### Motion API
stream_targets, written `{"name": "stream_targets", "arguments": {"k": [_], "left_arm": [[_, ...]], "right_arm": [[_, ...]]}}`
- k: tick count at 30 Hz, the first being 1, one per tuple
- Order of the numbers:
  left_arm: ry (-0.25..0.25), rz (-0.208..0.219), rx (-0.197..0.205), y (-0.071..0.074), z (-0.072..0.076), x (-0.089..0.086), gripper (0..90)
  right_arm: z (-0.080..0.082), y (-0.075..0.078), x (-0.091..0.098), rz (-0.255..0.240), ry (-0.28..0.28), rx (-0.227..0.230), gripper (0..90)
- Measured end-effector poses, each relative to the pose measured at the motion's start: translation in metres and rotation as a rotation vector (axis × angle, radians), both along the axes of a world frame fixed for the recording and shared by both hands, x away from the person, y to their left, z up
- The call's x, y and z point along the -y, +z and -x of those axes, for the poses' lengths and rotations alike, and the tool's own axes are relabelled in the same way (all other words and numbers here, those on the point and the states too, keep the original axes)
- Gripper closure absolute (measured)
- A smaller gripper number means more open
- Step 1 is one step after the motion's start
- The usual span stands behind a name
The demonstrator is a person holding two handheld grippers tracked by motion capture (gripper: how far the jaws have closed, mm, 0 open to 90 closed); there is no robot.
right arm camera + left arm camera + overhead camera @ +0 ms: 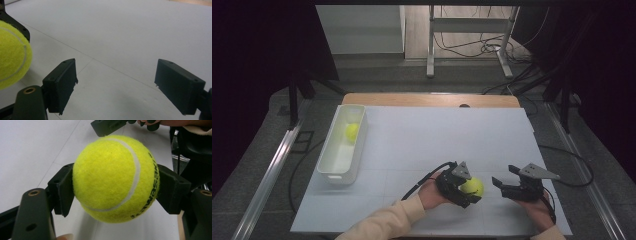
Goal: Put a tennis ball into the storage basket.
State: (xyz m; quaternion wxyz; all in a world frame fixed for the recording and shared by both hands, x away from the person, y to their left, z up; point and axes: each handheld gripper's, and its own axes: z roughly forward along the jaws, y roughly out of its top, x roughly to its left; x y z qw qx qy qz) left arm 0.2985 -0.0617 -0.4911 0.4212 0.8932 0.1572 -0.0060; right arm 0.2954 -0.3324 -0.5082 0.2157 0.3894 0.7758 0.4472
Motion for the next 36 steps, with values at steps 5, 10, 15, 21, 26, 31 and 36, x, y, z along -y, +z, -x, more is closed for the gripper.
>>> {"name": "stream_targets", "arguments": {"k": [5, 10, 15, 21, 26, 31, 36], "left_arm": [[0.012, 0.005, 0.005, 0.001, 0.0, -0.004, 25.8], [0.02, 0.011, 0.003, 0.002, -0.001, -0.009, 25.8], [0.02, 0.002, 0.008, 0.005, -0.003, -0.015, 25.8], [0.041, 0.007, -0.006, 0.006, -0.004, -0.02, 25.7], [0.044, 0.003, -0.001, 0.008, -0.005, -0.026, 25.7], [0.076, 0.029, -0.015, 0.009, -0.006, -0.03, 25.7], [0.096, 0.032, -0.019, 0.01, -0.008, -0.037, 25.7]], "right_arm": [[0.0, 0.0, 0.0, 0.0, 0.0, -0.001, 18.1], [0.0, 0.0, 0.0, 0.0, 0.0, -0.001, 18.2], [0.0, 0.0, 0.0, -0.001, 0.0, -0.001, 18.1], [0.0, 0.0, 0.0, -0.001, 0.0, -0.003, 18.1], [0.0, 0.0, 0.0, -0.002, 0.002, -0.001, 18.1], [0.0, 0.0, 0.0, -0.003, 0.002, -0.001, 18.1], [0.0, 0.0, 0.0, 0.002, 0.005, 0.001, 18.1]]}}
